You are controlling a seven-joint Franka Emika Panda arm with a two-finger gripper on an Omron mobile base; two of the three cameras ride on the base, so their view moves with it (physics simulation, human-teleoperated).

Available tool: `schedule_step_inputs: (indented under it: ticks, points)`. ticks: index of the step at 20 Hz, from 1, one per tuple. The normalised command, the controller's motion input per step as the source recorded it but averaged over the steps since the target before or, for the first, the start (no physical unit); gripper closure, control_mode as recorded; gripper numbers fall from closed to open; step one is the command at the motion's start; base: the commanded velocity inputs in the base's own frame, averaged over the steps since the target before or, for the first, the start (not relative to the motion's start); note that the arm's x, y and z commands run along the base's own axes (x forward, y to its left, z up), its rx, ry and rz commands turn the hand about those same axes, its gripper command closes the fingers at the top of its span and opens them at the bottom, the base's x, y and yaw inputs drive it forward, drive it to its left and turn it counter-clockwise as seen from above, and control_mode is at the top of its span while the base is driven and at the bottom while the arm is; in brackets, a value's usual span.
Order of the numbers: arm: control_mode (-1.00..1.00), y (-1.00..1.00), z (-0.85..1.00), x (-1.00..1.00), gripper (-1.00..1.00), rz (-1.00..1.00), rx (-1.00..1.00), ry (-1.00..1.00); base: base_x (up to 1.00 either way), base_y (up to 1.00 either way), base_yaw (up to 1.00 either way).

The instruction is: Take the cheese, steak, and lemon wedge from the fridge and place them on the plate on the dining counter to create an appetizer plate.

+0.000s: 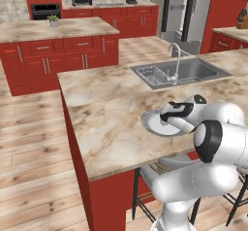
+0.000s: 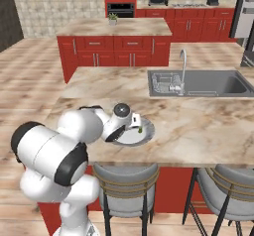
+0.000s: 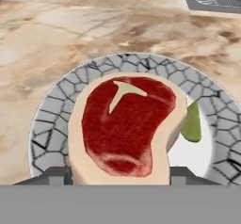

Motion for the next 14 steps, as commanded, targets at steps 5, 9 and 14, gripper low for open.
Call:
schedule_step_inputs:
  ticks: [5, 9, 14]
  points:
    - [-1.0, -0.18, -0.04, 0.14, -1.0, 0.0, 0.01, 0.0, 0.0, 0.0, 0.0]
    - [-1.0, -0.04, 0.16, -0.16, -1.0, 0.0, 0.0, 0.05, 0.0, 0.0, 0.0]
    - [-1.0, -0.02, 0.49, -0.76, -1.0, 0.0, 0.0, 0.12, 0.0, 0.0, 0.0]
